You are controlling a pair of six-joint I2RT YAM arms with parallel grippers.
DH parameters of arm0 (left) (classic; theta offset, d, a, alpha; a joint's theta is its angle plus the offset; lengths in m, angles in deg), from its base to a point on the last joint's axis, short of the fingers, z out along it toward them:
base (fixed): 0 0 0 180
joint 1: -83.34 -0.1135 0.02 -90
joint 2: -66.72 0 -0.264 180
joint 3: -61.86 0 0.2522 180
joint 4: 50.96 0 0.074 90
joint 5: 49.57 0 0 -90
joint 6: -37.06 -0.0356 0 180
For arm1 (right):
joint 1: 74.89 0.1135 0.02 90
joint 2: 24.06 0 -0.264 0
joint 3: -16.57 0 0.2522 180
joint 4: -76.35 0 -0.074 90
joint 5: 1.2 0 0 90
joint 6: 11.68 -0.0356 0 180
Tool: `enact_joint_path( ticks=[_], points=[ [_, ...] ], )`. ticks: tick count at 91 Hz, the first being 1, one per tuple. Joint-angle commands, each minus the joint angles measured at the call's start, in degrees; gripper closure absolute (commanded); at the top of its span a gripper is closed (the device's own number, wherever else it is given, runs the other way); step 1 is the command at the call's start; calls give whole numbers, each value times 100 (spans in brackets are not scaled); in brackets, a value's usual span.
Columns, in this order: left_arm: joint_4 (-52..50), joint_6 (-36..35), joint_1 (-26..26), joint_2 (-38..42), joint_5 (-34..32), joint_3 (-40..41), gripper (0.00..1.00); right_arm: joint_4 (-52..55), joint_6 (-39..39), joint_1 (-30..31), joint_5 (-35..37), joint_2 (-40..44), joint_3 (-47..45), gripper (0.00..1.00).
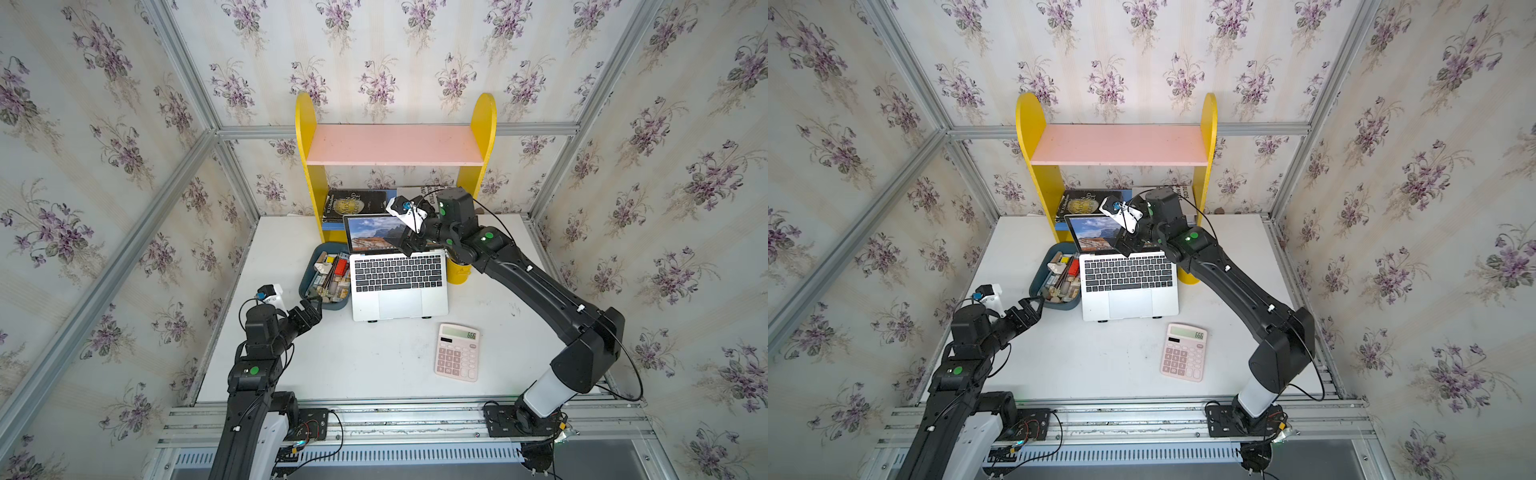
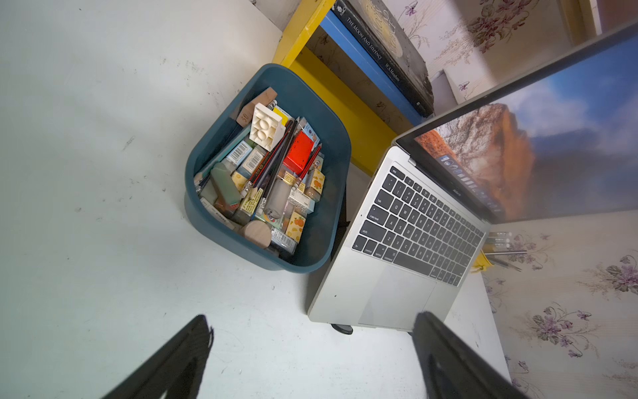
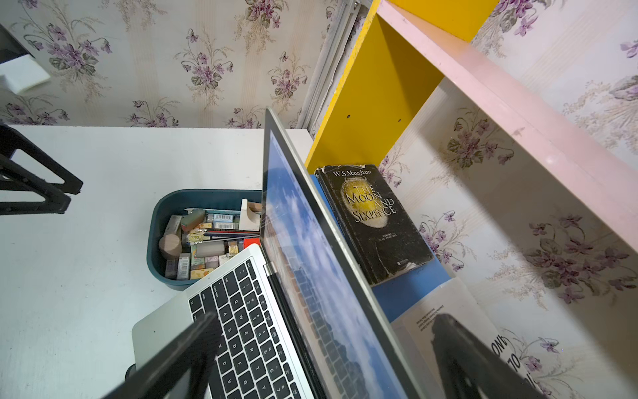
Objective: Close the laptop lid and set it aside
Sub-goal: Close the lid of the laptop.
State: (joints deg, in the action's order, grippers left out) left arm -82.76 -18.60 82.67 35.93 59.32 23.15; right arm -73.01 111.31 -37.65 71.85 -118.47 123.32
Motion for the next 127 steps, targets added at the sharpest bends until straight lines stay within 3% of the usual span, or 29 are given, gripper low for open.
enact_joint_path(
  ticks=[1,52,127],
  points=[
    [116,-77,1,16,-21,8,6,1082,-306,62,-168,27,-320,0],
    [88,-78,2,38,-44,17,6,695,-436,235,-110,517,-1251,0],
    [73,-79,-3,64,-42,16,6,461,-744,612,90,800,-1919,0]
  ],
)
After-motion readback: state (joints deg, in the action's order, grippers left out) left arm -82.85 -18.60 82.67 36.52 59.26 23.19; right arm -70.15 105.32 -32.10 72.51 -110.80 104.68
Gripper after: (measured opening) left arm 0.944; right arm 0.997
